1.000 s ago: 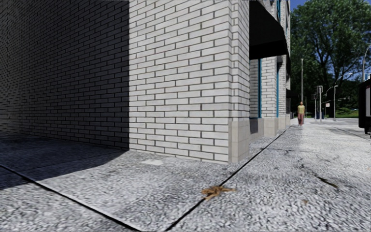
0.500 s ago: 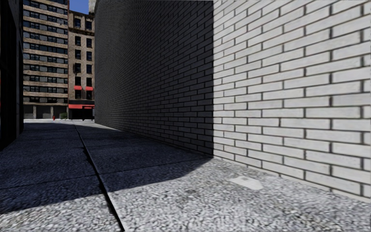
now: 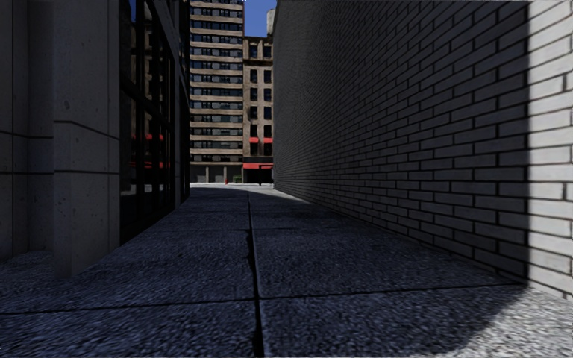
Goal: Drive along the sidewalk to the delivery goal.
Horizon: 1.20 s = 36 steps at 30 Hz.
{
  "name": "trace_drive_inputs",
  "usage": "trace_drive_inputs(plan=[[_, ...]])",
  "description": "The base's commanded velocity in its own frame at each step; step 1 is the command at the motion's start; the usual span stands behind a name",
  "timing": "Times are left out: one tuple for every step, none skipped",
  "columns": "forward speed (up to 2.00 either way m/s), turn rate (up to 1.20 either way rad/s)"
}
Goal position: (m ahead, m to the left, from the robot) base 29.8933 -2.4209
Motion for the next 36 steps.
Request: trace_drive_inputs(plan=[[1.81, 0.00], [1.81, 0.00], [1.81, 0.00], [1.81, 0.00], [1.81, 0.00], [1.81, 0.00], [1.81, 0.00], [1.81, 0.00], [1.81, 0.00], [1.81, 0.00], [1.81, 0.00], [1.81, 0.00], [1.81, 0.00], [1.81, 0.00], [1.81, 0.00], [1.81, 0.00], [1.81, 0.00], [1.81, 0.00], [1.81, 0.00], [1.81, 0.00], [1.81, 0.00], [1.81, 0.00], [1.81, 0.00], [1.81, 0.00], [1.81, 0.00], [1.81, 0.00], [1.81, 0.00], [1.81, 0.00], [1.81, 0.00], [1.81, 0.13], [1.81, 0.13], [1.81, 0.38], [1.81, 0.67], [1.81, 0.80], [1.81, 0.80], [1.81, 0.80]])
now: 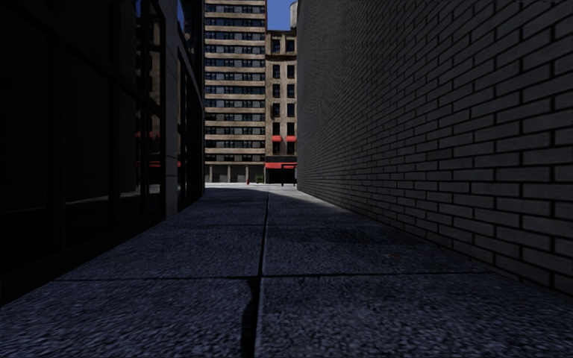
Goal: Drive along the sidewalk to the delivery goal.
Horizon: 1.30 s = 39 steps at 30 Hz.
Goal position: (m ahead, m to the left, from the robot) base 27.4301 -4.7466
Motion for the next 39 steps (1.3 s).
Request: trace_drive_inputs(plan=[[1.81, 0.32], [1.81, 0.12], [1.81, 0.05], [1.81, 0.05], [1.81, 0.00], [1.81, 0.00], [1.81, 0.00], [1.81, 0.00], [1.81, 0.00], [1.81, 0.00], [1.81, 0.00], [1.81, 0.00], [1.81, 0.00], [1.81, 0.00], [1.81, 0.20], [1.81, 0.35], [1.81, 0.39], [1.81, 0.35], [1.81, 0.35], [1.81, 0.14], [1.81, 0.09], [1.81, 0.08], [1.81, 0.04], [1.81, 0.00], [1.81, 0.00], [1.81, 0.00], [1.81, 0.00], [1.81, 0.00], [1.81, 0.00], [1.81, 0.00], [1.81, 0.00], [1.81, 0.00], [1.81, 0.00], [1.81, 0.00], [1.81, 0.00], [1.81, 0.00], [1.81, 0.00], [1.81, 0.00], [1.81, 0.06]])
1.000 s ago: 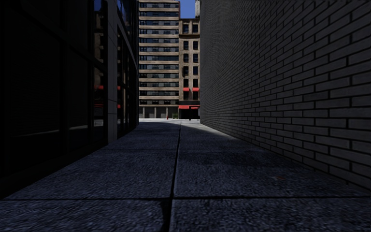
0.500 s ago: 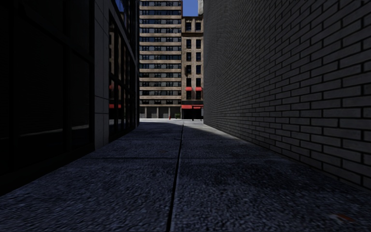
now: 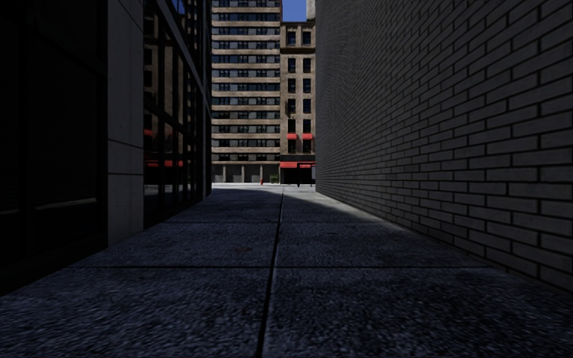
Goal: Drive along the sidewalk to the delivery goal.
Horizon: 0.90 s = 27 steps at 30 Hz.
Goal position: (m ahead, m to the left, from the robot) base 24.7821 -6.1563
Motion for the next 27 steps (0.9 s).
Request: trace_drive_inputs(plan=[[1.81, 0.55], [1.81, 0.69], [1.81, 0.69], [1.81, 0.73], [1.81, 0.23], [1.81, 0.05], [1.81, 0.00], [1.81, 0.00], [1.81, 0.00], [1.81, 0.00], [1.81, 0.00], [1.81, 0.00], [1.81, 0.00], [1.81, 0.00], [1.81, 0.00], [1.81, 0.00], [1.83, 0.00], [1.83, 0.00], [1.85, 0.00], [1.89, 0.00], [1.91, 0.00], [1.91, 0.00], [1.91, 0.00], [1.92, 0.00], [1.94, 0.00], [1.97, 0.00], [2.00, 0.00]])
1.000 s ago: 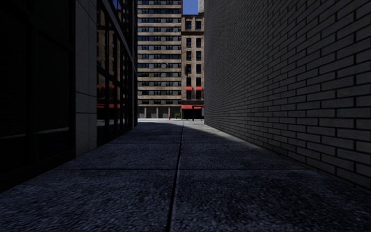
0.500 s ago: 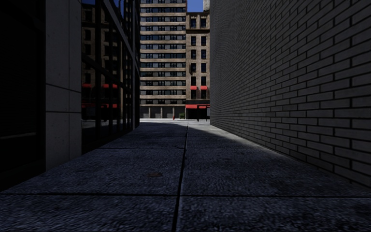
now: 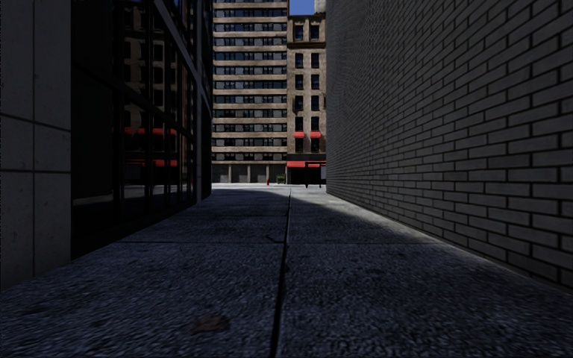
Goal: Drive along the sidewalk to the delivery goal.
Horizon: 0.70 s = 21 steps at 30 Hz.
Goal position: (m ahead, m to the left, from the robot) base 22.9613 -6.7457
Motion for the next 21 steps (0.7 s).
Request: trace_drive_inputs(plan=[[2.00, 0.00], [2.00, 0.00], [2.00, 0.00], [2.00, 0.00], [2.00, 0.00], [2.00, 0.00], [2.00, 0.00], [2.00, 0.00], [2.00, 0.00], [2.00, 0.00], [2.00, 0.00], [2.00, 0.00], [2.00, 0.00], [2.00, 0.00], [2.00, 0.00], [2.00, 0.00], [2.00, 0.00], [2.00, 0.00], [2.00, 0.00], [2.00, 0.00], [2.00, 0.00]])
